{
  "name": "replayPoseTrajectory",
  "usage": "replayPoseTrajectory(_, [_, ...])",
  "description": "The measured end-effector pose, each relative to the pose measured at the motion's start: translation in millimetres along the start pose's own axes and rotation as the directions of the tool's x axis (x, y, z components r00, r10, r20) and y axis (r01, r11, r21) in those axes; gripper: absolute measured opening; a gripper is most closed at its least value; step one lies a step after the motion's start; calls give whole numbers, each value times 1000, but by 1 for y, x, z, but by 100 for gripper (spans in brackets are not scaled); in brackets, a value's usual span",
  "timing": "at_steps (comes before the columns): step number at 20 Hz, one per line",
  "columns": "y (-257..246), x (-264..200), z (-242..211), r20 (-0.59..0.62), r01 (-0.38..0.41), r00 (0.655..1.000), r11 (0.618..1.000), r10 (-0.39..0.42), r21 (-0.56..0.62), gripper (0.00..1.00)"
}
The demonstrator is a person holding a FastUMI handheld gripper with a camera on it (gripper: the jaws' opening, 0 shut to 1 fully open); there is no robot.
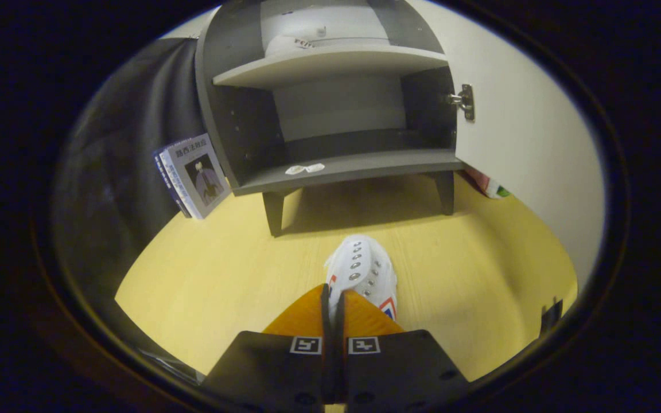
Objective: Open the shoe cabinet door, grab the shoes and put them into the shoe cabinet, then close the shoe cabinet door.
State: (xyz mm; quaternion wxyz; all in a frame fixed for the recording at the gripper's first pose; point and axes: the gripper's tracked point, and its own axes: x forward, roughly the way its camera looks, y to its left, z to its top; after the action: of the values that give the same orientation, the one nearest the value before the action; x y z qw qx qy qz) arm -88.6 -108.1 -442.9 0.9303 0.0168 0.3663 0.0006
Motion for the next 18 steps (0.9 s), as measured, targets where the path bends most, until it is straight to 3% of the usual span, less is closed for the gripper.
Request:
replayPoseTrajectory(10, [-1, -59, 111, 179, 70, 981, 997, -76, 38, 2])
replayPoseTrajectory(18, [6, -112, 231, 381, 107, 916, 991, -130, 82, 2])
